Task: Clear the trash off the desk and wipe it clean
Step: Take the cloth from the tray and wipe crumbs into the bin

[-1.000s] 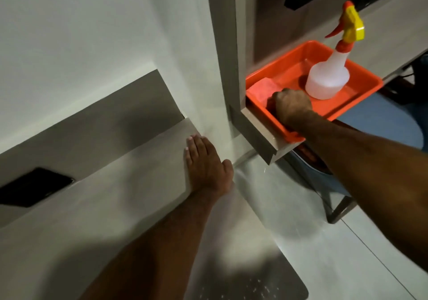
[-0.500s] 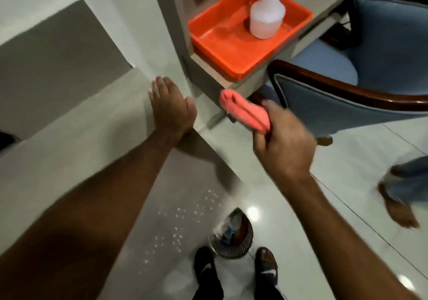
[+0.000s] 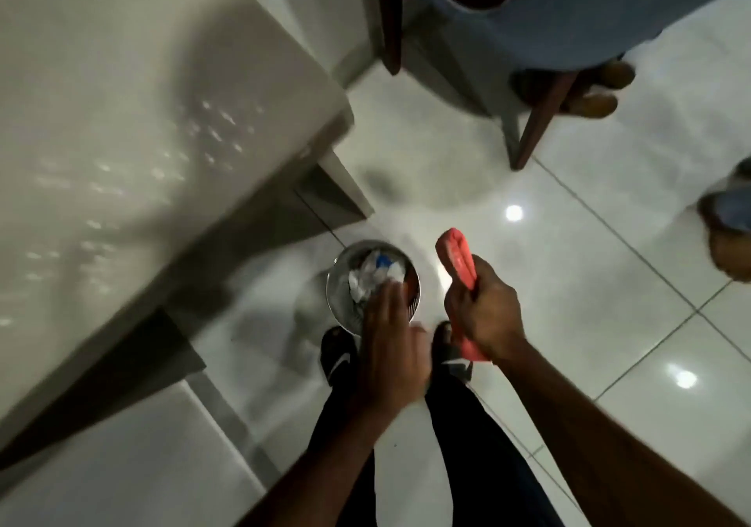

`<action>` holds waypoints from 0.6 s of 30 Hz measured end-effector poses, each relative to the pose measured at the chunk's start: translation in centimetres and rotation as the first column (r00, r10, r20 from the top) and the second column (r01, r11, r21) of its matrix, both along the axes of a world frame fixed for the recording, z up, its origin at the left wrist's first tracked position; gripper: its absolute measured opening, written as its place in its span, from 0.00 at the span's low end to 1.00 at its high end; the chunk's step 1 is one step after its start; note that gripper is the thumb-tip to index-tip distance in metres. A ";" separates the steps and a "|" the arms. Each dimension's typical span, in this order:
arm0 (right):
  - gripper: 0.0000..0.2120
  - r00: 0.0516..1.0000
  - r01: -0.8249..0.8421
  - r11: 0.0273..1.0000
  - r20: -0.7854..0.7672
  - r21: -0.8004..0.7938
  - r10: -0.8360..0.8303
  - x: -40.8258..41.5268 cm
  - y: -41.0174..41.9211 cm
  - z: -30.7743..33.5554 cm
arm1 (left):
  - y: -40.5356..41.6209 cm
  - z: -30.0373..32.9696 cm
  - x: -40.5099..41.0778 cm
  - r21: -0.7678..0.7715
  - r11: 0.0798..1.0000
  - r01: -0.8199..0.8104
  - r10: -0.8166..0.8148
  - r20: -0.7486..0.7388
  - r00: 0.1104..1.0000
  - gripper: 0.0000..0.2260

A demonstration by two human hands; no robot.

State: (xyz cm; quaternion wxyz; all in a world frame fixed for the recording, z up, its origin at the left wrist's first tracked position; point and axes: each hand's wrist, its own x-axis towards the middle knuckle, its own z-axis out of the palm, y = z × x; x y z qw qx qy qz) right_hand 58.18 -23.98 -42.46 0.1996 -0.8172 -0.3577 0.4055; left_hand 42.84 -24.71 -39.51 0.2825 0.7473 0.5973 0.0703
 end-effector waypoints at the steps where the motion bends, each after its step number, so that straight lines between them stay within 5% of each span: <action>1: 0.21 1.000 0.008 1.000 -0.022 -0.010 -0.008 -0.3 -0.2 -1.9 | -0.2 -2.9 -1.5 -0.092 0.987 -0.132 0.125 -0.075 0.989 0.26; 4: 0.22 0.997 0.021 0.999 -0.073 -0.046 -0.024 -1.9 -0.7 -7.5 | -0.2 -10.7 -5.5 -0.331 0.798 -0.504 0.431 -0.272 0.860 0.30; 7: 0.25 0.988 0.027 0.999 -0.149 -0.045 -0.033 -3.6 -0.8 -10.9 | 0.5 -16.4 -8.1 -0.479 0.514 -0.712 0.624 -0.361 0.693 0.38; 11: 0.28 0.932 0.093 0.992 -0.343 -0.088 -0.118 -5.0 -1.0 -13.3 | 1.8 -19.5 -8.7 -0.809 0.104 -0.579 0.908 -0.161 0.387 0.18; 14: 0.17 0.935 0.108 0.985 -0.323 -0.134 -0.147 -5.3 -0.4 -12.9 | 2.5 -18.5 -8.3 -0.850 0.146 -0.506 0.906 -0.091 0.414 0.17; 18: 0.19 0.977 0.103 0.990 -0.177 -0.093 -0.118 -4.3 0.8 -8.2 | 2.5 -12.5 -7.5 -0.819 0.186 -0.542 0.899 -0.080 0.430 0.18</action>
